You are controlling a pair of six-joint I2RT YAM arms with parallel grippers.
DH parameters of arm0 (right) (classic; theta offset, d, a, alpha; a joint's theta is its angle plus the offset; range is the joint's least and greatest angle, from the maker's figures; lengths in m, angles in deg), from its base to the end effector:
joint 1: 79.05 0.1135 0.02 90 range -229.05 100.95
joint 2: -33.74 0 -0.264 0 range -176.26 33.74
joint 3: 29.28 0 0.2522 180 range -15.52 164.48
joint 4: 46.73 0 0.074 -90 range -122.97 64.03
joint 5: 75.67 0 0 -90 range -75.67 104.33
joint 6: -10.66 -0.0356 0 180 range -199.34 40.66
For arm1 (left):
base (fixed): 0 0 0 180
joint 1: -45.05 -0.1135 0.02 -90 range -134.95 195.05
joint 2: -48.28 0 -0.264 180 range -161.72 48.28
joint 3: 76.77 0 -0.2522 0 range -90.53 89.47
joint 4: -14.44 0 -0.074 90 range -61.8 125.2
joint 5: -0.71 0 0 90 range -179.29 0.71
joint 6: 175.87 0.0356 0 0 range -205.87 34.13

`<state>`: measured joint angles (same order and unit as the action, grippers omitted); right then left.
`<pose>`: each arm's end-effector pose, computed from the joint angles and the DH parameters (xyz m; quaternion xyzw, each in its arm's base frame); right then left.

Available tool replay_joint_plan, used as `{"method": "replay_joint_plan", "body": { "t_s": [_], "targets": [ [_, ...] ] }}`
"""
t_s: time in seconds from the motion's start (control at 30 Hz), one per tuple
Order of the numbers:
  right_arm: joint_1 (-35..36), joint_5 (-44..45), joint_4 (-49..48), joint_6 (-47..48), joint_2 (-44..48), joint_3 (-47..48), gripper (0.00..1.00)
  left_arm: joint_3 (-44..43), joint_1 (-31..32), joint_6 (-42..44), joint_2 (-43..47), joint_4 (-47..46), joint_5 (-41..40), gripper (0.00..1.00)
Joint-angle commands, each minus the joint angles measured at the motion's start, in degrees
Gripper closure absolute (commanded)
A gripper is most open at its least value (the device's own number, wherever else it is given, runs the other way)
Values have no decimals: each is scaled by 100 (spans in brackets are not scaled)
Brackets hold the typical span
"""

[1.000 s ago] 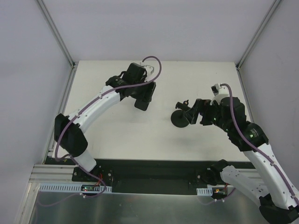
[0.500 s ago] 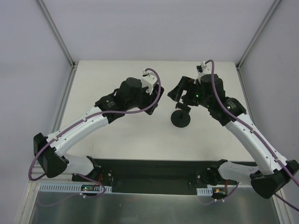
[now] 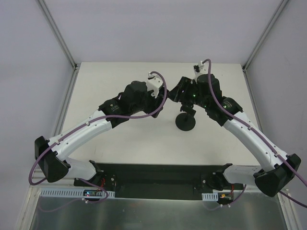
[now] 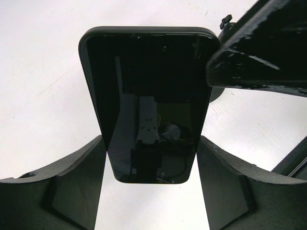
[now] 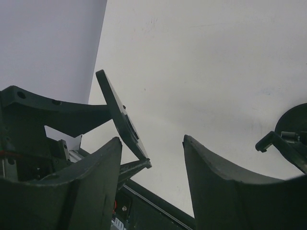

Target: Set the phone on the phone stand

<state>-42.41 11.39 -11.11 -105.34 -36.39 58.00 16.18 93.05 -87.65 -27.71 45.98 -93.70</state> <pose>0.2197 0.1657 0.4014 -0.0901 0.8063 0.3215 0.4883 0.2069 -0.2257 0.3797 0.3020 0.7637 -0.2111 0.5301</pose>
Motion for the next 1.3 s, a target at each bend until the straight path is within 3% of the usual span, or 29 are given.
{"method": "replay_joint_plan", "body": {
  "t_s": [0.0,0.6,0.67,0.73,0.8,0.97,1.07,1.27],
  "targets": [
    [36,-198,-481,-195,-97,216,46,-36,95,125,128,-486,97,100],
    [291,-462,-1765,-643,-308,-531,75,-9,121,-208,225,-556,422,100],
    [291,-505,-1870,-617,-317,-575,81,-9,130,-235,242,-565,432,100],
    [291,-558,-1897,-469,-309,-584,96,-27,138,-261,216,-565,668,100],
    [291,-620,-1888,-293,-221,-619,99,-123,147,-217,172,-548,948,100],
    [212,-865,-1607,646,314,-785,99,-168,147,-314,321,-539,1494,46],
    [54,-1399,-1396,1130,779,-891,99,-71,147,-192,549,-591,1802,33],
    [-236,-2735,-948,2159,1834,-1225,99,167,130,-77,963,-960,2739,28]
  ]
}}
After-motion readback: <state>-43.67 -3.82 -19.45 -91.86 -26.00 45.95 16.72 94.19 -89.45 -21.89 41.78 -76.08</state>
